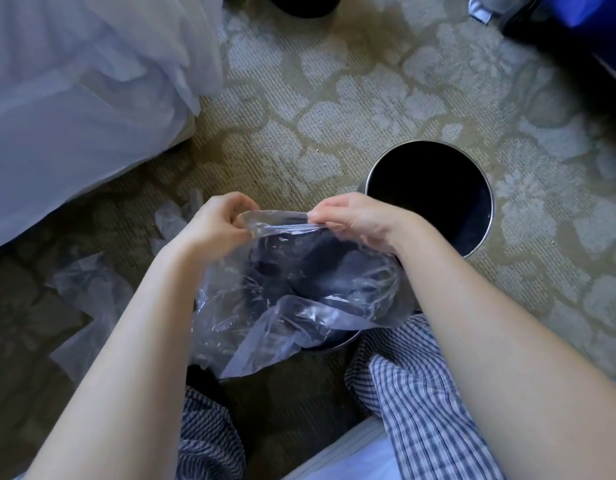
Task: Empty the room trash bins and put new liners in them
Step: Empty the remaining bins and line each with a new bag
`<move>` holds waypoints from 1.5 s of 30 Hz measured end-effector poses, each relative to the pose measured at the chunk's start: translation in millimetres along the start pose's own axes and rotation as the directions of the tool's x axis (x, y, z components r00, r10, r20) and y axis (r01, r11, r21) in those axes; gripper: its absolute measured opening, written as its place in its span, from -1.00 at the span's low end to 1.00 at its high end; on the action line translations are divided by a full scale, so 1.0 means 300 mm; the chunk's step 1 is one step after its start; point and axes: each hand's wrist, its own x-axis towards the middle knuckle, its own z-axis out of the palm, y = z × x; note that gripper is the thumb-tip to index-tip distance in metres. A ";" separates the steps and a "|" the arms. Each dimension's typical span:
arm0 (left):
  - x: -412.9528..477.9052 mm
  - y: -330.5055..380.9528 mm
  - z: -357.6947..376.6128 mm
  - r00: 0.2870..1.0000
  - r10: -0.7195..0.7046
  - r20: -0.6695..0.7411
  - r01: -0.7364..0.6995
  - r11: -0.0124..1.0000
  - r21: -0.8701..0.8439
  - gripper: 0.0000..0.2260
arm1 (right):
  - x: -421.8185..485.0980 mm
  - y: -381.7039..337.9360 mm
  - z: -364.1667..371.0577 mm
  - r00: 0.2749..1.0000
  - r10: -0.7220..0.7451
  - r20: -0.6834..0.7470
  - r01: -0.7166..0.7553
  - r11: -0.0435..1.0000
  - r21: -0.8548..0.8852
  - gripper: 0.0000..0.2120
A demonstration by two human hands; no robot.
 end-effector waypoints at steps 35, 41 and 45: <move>-0.007 -0.271 0.251 0.812 -0.584 -0.008 0.576 0.803 -0.154 -0.53 | 0.053 0.078 0.039 0.813 0.038 -0.581 -0.502 0.550 -0.667 -0.52; -0.192 -0.200 0.258 0.812 -0.358 -0.462 0.420 0.907 0.035 -0.62 | -0.053 0.081 0.230 0.971 -0.129 -0.200 -0.108 0.509 -0.854 -0.56; -0.332 -0.198 0.309 0.864 -0.363 -0.350 0.354 0.931 -0.092 -0.60 | -0.093 0.158 0.301 0.970 -0.081 -0.231 -0.148 0.559 -0.816 -0.55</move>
